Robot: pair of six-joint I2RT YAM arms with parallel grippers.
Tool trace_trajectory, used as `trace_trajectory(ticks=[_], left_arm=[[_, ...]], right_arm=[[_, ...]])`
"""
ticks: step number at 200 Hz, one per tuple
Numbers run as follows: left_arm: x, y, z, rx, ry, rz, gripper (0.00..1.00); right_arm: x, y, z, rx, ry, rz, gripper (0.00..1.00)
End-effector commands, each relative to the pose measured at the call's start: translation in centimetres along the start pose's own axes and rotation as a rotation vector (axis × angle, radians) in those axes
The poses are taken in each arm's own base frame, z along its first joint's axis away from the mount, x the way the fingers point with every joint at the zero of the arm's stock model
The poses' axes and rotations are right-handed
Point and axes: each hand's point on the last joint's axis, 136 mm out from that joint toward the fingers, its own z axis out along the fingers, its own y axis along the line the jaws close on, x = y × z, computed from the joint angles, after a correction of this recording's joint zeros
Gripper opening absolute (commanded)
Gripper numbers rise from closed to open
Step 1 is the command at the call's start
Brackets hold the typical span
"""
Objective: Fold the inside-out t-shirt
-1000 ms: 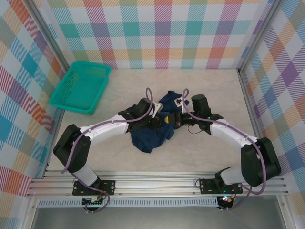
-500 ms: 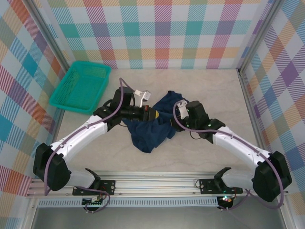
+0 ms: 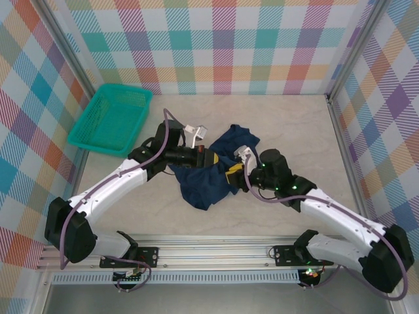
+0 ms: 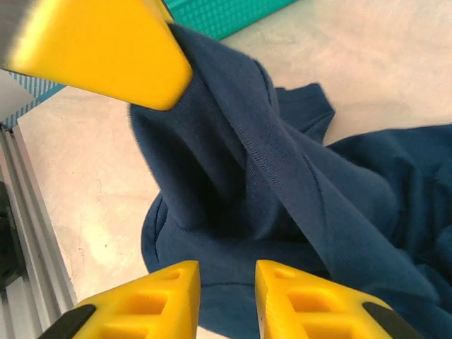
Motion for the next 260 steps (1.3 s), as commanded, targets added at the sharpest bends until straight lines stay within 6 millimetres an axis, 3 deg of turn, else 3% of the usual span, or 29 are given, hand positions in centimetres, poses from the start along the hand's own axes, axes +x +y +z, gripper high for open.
trace_trajectory(ticks=[1,45,96,138,155,173,220,260], left_arm=[[0.2,-0.9,-1.0,0.028,-0.007,0.0,0.0],[0.4,-0.9,-1.0,0.03,-0.003,0.004,0.0],[0.6,-0.8,-1.0,0.036,0.0,0.008,0.0],[0.5,-0.9,-1.2,0.032,-0.01,0.017,0.0],[0.4,-0.8,-1.3,0.021,-0.015,0.022,0.0],[0.5,0.2,-1.6,-0.033,-0.025,0.015,0.0],[-0.8,6.1,-2.6,-0.35,-0.108,0.048,0.0],[-2.6,7.7,-1.8,-0.429,-0.137,0.083,0.0]], right_arm=[[-2.6,0.7,1.0,-0.053,-0.052,0.034,0.24],[-3.3,-0.3,2.7,-0.044,-0.04,0.102,0.28],[-3.7,-0.7,3.2,-0.071,-0.046,0.151,0.27],[-2.6,-1.3,4.4,-0.071,-0.006,0.16,0.27],[-2.8,-0.8,4.4,-0.103,-0.015,0.164,0.16],[-3.5,-0.2,3.5,-0.15,-0.032,0.169,0.0],[-5.9,1.6,-1.5,-0.358,-0.107,0.254,0.0],[-7.4,3.2,-2.6,-0.483,-0.143,0.305,0.0]])
